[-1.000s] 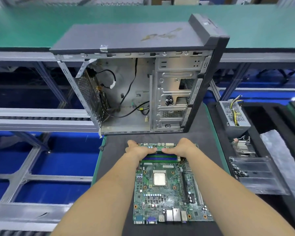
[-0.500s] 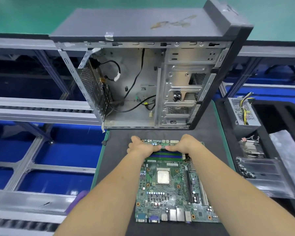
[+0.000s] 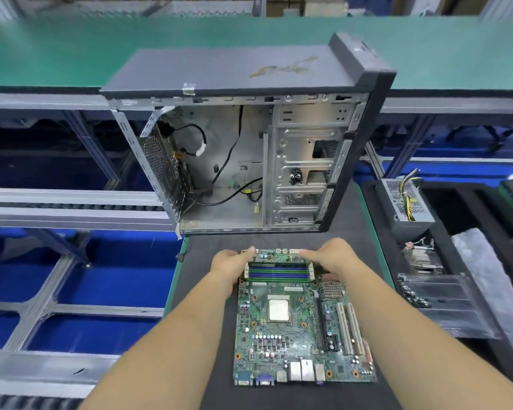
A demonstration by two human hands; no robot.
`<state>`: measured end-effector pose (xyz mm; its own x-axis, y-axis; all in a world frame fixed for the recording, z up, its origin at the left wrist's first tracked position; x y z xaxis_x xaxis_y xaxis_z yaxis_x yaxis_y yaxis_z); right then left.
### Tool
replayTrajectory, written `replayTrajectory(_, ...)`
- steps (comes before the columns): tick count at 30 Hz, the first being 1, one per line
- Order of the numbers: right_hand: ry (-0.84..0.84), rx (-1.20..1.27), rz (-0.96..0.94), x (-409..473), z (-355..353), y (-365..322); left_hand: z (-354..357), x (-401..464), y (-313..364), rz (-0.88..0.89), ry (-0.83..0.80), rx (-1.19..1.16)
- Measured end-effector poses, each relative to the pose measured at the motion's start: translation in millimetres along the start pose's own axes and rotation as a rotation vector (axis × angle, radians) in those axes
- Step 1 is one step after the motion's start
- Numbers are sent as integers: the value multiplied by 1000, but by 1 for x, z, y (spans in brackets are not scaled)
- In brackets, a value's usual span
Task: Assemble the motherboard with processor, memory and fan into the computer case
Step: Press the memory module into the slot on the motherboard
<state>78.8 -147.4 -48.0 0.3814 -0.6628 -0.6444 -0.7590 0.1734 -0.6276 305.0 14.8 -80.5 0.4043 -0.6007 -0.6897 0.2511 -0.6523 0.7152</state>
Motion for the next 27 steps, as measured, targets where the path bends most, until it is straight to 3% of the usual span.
replayTrajectory(11, 33, -133, 20, 7, -5, 8, -8, 1, -11, 14, 33, -78)
replayTrajectory(27, -41, -242, 120, 9, 0, 2, -6, 6, -9, 47, 127, 37)
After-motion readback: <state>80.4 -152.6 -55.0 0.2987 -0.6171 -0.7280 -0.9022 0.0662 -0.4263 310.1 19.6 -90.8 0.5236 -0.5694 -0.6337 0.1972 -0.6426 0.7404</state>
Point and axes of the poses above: each hand's wrist, its own x-axis towards the middle knuckle, its own z-axis out of the palm, y = z × x, the point moved 10 cm from there along x, towards the middle knuckle, and after that the axes turned 13 degrees about -y, right-handed, at the moved point
